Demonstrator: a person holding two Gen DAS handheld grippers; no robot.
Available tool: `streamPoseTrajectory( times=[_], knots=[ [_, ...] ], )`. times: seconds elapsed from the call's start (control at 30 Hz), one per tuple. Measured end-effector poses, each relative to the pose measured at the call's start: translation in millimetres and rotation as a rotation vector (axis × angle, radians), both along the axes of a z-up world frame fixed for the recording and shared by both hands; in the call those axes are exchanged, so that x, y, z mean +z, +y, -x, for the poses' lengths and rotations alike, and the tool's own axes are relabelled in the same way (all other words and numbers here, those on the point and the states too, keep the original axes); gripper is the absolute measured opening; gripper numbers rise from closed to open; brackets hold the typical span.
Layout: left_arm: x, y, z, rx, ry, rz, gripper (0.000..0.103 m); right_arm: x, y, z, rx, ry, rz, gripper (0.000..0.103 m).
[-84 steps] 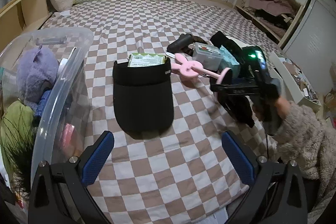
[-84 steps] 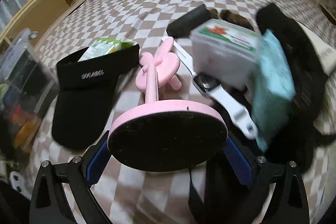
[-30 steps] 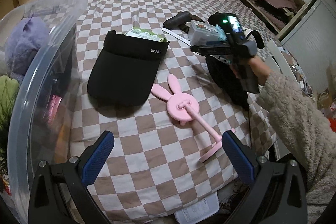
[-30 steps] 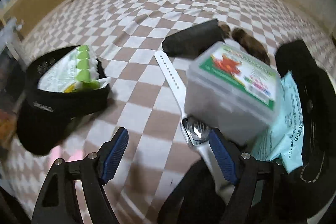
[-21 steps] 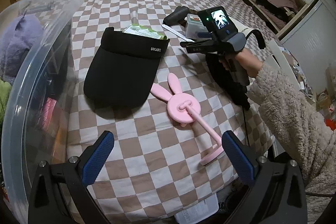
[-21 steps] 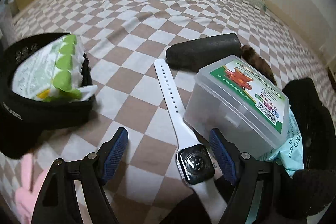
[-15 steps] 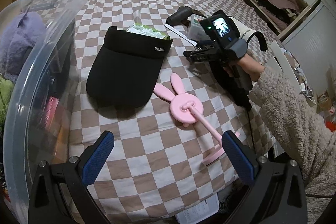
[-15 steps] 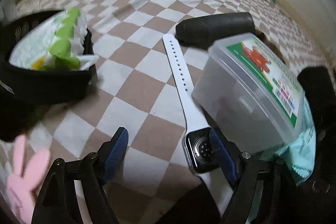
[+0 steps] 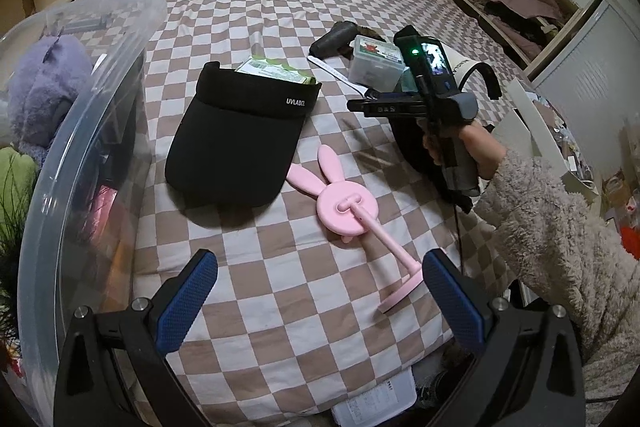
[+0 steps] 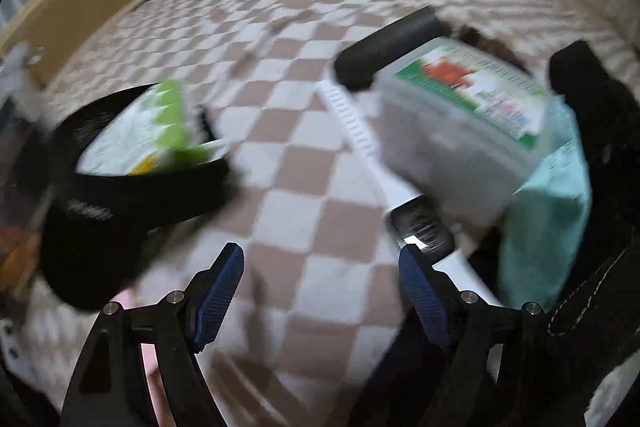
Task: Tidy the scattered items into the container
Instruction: 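Grasp the white smartwatch by its face with the right tool and lift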
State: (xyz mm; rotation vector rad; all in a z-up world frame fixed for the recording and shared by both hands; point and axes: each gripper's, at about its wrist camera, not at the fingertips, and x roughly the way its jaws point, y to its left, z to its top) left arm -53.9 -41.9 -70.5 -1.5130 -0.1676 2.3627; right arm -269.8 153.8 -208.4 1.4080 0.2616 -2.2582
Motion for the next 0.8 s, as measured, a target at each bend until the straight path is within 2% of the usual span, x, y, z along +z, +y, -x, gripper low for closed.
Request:
streamPoseTrajectory(
  times=[0.13,0.23,0.3,0.37,0.5,0.57,0.63,0.7,0.73,0.8],
  knots=[
    [0,1,0,-0.008,0.002,0.003,0.103,5,-5,10,-0.059,0.014,0.024,0.082],
    [-2,-1,2,0.001,-0.009,0.005,0.103,15,-6,19,-0.092,0.051,0.032,0.096],
    [-5,-3,4,0.007,-0.018,0.004,0.103,14,-2,42,-0.14,0.057,-0.014,0.096],
    [-6,-5,6,0.013,-0.025,0.002,0.103,18,7,60,-0.178,0.054,0.007,0.096],
    [-7,-6,7,0.014,-0.033,-0.007,0.103,29,16,91,-0.216,0.145,-0.031,0.096],
    [-7,-4,7,0.008,-0.035,-0.002,0.103,34,22,107,-0.226,0.129,-0.026,0.097],
    [-10,-1,9,-0.001,-0.044,0.003,0.103,36,22,103,-0.171,0.059,0.042,0.097],
    [-14,3,11,-0.013,-0.059,0.006,0.103,32,11,83,-0.056,-0.013,0.071,0.096],
    [-16,6,13,-0.023,-0.07,0.004,0.103,26,5,79,-0.009,-0.03,0.042,0.096],
    [-22,16,15,-0.051,-0.102,-0.018,0.103,7,-3,65,0.044,-0.037,-0.067,0.084]
  ],
)
